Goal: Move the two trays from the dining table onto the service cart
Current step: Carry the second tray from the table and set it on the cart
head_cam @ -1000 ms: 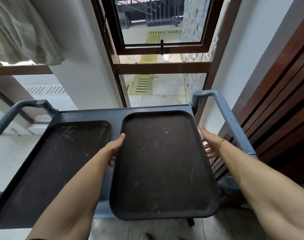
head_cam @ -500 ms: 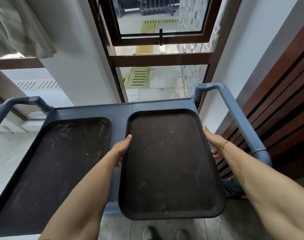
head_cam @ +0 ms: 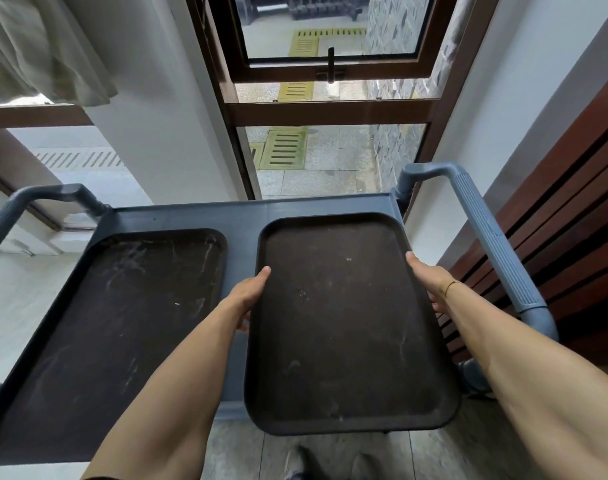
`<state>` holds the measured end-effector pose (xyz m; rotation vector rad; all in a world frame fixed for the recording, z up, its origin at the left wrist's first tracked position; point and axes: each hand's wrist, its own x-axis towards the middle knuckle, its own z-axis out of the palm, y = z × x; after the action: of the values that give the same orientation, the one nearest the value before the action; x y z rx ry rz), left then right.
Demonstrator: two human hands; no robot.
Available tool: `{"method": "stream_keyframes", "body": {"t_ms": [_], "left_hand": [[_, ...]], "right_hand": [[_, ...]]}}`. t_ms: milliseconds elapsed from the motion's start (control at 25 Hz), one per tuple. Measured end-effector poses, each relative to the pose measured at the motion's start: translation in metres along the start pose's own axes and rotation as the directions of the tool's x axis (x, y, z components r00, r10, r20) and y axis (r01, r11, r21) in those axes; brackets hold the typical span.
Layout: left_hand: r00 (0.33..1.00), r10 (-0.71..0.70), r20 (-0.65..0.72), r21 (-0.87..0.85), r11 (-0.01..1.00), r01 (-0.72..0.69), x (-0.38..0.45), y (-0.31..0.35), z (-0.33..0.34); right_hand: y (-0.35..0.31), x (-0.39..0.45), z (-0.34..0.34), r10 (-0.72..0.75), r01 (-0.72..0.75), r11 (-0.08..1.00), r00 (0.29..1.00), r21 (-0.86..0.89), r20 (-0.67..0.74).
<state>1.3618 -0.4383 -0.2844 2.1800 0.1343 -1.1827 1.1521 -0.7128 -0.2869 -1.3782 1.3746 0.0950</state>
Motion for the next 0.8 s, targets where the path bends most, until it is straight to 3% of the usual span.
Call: {"method": "stream_keyframes", "body": {"t_ms": [320,680,800], "left_hand": [[1.0,0.014,-0.009,-0.034,0.999,-0.015,0.004,0.0,0.003],[0.998,0.059,0.022,-0.145,0.988,-0.055,-0.006,-0.004,0.009],[0.994,0.108,-0.032,-0.066,0.992,-0.11,-0.008,-0.006,0.01]], "right_hand": [[0.002,0.011,0.006,-0.042,0.04,0.996,0.999,-0.083,-0.023],[0.009,0.0,0.021,-0.17,0.114,0.9,0.981,-0.42,-0.099],[0.005,-0.01,0.02,-0.245,0.148,0.807,0.965,-0.572,-0.097]]}}
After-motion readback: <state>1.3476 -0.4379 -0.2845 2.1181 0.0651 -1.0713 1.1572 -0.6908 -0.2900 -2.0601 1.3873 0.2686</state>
